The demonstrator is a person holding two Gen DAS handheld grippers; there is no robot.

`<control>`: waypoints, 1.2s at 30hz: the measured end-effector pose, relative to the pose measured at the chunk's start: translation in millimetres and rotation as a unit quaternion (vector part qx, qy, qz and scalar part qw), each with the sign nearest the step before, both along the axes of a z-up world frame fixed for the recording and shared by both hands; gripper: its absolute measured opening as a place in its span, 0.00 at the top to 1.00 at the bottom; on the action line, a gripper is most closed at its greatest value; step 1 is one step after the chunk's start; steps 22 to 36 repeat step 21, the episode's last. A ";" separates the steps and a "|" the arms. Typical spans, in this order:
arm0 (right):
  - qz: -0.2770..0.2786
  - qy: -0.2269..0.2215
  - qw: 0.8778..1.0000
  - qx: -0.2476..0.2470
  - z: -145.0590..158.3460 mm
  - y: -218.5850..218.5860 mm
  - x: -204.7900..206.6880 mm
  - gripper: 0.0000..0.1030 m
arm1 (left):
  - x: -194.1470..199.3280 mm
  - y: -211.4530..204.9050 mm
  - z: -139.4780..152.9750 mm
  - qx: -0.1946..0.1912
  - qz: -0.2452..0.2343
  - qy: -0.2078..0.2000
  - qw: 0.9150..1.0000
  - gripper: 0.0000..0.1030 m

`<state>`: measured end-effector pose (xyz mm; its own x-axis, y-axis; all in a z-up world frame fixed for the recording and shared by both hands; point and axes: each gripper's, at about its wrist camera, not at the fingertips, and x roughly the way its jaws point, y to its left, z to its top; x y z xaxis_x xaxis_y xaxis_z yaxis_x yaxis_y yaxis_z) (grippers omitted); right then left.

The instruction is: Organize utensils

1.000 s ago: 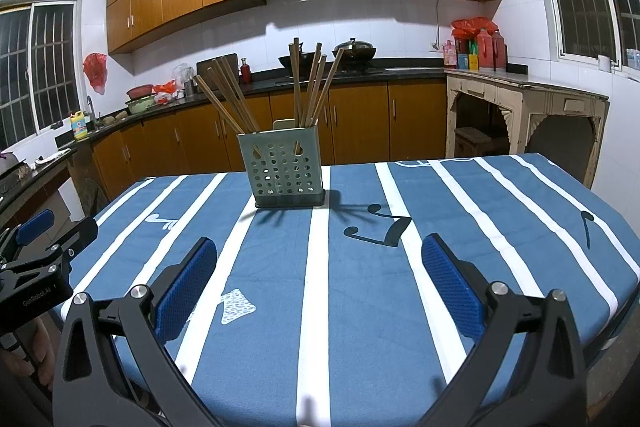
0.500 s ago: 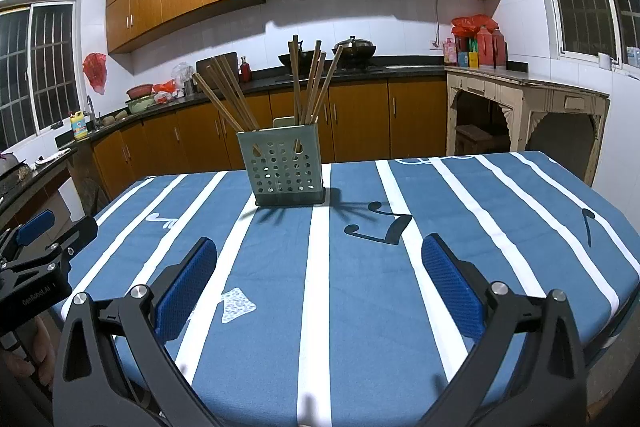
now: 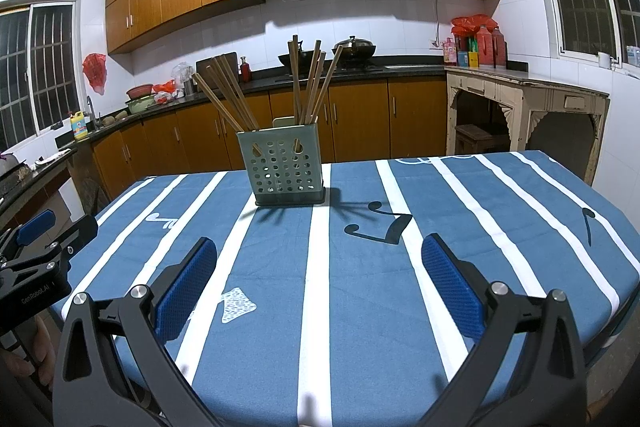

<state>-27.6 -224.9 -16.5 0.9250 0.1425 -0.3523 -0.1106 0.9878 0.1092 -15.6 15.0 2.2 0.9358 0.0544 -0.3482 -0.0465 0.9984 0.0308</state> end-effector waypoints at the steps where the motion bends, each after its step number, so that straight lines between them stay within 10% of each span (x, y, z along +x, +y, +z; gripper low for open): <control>1: 0.000 0.000 1.000 0.000 0.0 0.2 -0.4 0.02 | 0.1 0.6 1.0 0.000 0.000 -0.001 1.000 0.04; 36: 0.000 0.001 1.000 0.001 1.8 0.8 -0.4 0.02 | -5.5 -9.0 0.8 -0.003 -0.003 0.005 1.000 0.04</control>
